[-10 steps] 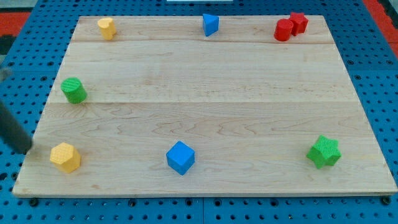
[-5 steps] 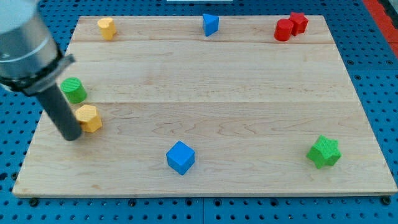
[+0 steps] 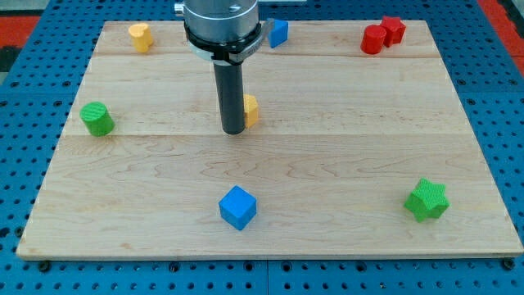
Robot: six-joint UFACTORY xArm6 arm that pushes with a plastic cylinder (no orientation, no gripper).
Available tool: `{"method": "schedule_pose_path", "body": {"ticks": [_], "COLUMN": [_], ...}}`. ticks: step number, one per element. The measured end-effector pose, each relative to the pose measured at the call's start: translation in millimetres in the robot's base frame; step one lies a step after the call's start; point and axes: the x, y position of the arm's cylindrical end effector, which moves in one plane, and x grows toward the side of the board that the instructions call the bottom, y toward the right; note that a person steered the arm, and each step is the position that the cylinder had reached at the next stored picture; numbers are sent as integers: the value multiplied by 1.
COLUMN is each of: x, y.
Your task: Push the yellow hexagon to the center right
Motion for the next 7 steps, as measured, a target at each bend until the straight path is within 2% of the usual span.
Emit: {"method": "schedule_pose_path", "body": {"ticks": [1, 2, 5, 6, 7], "x": [-9, -24, -30, -31, -48], "y": [-34, -16, 179, 204, 138]}}
